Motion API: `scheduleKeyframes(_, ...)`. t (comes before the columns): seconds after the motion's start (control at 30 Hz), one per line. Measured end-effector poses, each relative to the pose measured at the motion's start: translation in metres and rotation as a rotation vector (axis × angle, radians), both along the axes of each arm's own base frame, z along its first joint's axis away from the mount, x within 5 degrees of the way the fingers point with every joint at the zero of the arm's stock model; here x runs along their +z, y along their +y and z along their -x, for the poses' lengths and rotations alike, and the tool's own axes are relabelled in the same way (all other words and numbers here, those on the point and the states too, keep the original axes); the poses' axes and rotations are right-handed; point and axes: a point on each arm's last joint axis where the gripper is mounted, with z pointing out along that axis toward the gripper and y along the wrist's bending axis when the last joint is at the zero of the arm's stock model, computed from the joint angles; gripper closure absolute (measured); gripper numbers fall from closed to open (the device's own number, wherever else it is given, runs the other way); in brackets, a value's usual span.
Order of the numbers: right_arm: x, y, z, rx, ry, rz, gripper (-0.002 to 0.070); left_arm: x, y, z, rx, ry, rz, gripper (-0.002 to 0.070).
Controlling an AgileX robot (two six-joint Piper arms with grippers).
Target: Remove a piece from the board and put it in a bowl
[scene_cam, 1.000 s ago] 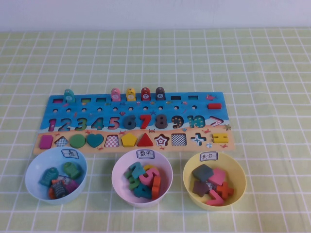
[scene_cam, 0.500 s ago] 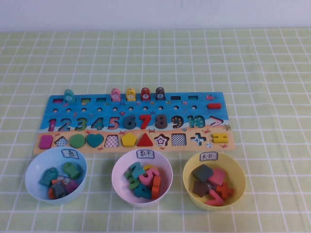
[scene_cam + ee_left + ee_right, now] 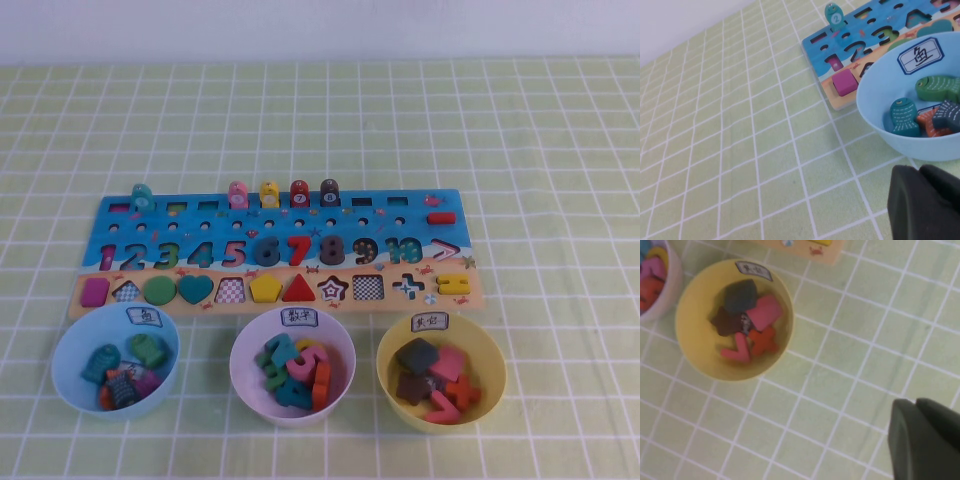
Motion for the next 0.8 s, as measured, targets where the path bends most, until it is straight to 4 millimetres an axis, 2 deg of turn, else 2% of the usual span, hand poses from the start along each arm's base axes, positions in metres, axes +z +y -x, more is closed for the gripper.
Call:
scheduleKeyframes(0.27, -0.019, 0.026, -0.067, 0.023, 0.098, 0.269, 0.0692, 0.0, 0.0, 0.0, 0.0, 0.0, 0.0, 0.068)
scheduleKeyframes(0.47, -0.031, 0.058, -0.112, 0.063, 0.096, 0.332, 0.0693, 0.0, 0.0, 0.0, 0.0, 0.0, 0.0, 0.068)
scheduleKeyframes(0.7, -0.067, 0.105, -0.144, 0.165, 0.144, 0.357, 0.0693, 0.0, 0.0, 0.0, 0.0, 0.0, 0.0, 0.068)
scheduleKeyframes(0.8, -0.081, 0.119, -0.154, 0.191, 0.157, 0.365, 0.0693, 0.0, 0.0, 0.0, 0.0, 0.0, 0.0, 0.068)
